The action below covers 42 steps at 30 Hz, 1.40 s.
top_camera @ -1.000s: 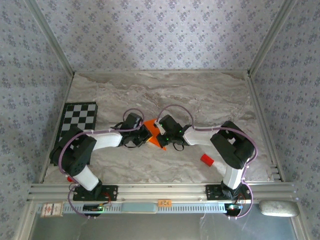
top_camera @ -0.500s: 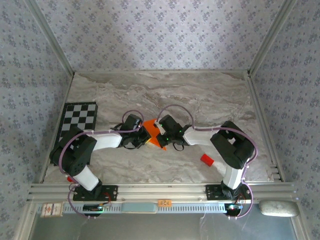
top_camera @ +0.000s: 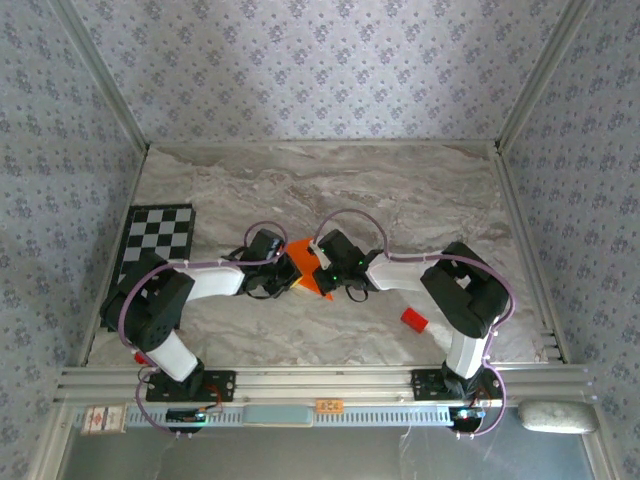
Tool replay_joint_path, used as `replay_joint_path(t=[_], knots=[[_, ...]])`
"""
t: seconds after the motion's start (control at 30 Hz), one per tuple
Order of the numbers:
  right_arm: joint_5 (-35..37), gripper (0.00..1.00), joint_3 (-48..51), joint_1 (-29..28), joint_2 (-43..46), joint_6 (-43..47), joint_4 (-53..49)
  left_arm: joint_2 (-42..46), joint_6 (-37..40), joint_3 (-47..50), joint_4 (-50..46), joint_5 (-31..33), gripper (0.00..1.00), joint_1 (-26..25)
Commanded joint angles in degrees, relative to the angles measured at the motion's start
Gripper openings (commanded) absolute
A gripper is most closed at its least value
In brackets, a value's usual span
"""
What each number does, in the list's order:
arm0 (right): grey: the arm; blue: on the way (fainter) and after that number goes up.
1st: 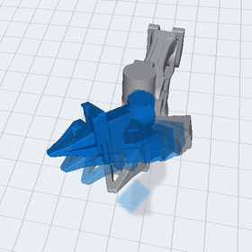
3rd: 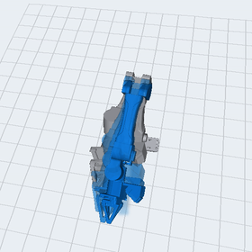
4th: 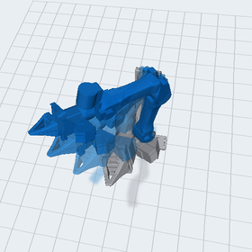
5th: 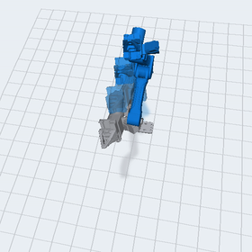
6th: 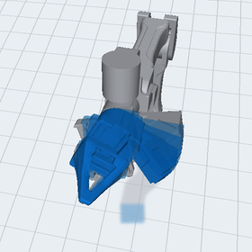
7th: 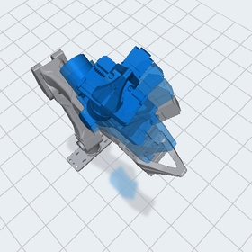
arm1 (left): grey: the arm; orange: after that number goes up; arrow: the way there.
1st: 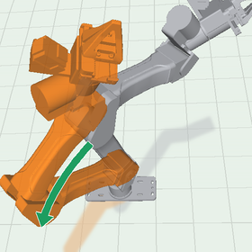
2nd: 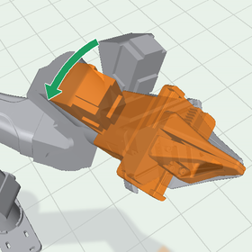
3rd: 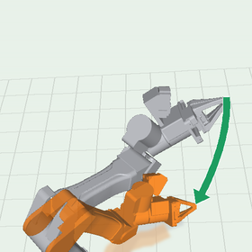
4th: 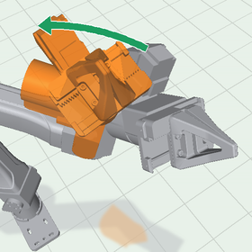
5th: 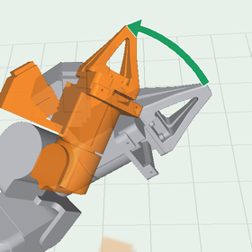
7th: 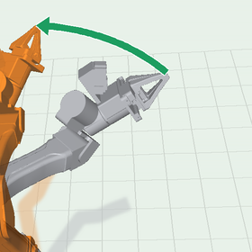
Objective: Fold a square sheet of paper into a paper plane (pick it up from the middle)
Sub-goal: Third fold the triangle at the center of the table.
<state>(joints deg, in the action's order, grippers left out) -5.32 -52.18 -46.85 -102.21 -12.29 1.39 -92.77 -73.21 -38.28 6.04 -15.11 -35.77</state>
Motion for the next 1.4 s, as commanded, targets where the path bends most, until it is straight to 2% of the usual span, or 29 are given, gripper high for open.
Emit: replay_joint_path(t=[0.0, 0.23, 0.5, 0.6, 0.8, 0.93, 1.1, 1.37], knots=[[-0.2, 0.01, 0.0, 0.3, -1.0, -0.9, -3.4, -1.0, -1.0, 0.4, -4.3, 2.0, 0.05, -0.3], [-1.9, 0.08, -3.4, 0.7, 1.5, -2.1, -6.8, -1.6, -1.4, -0.2, -8.0, 3.0, 0.04, -0.4], [-6.1, 0.40, -7.9, 2.7, 6.8, -5.2, -14.8, -2.7, -1.5, -1.5, -12.0, 4.2, 0.03, -0.5], [-7.6, 0.45, -6.7, 3.5, 9.0, -6.0, -15.9, -3.7, -1.8, -2.0, -12.4, 4.2, 0.02, -0.7], [-16.2, 0.39, -3.9, 3.9, 10.2, -5.5, -14.4, -5.3, -2.6, -2.8, -13.2, 4.5, 0.02, -1.1], [-18.5, 0.28, -4.1, 3.2, 7.4, -5.4, -14.4, -5.8, -2.7, -3.1, -14.0, 4.9, 0.02, -1.1], [-19.6, 0.20, -5.2, 2.7, 4.2, -5.6, -14.0, -5.7, -2.9, -2.9, -14.5, 5.1, 0.01, -1.1], [-18.8, 0.16, -7.6, 2.6, 0.0, -5.8, -16.0, -5.8, -2.7, -2.9, -14.9, 5.2, 0.01, -1.2]])
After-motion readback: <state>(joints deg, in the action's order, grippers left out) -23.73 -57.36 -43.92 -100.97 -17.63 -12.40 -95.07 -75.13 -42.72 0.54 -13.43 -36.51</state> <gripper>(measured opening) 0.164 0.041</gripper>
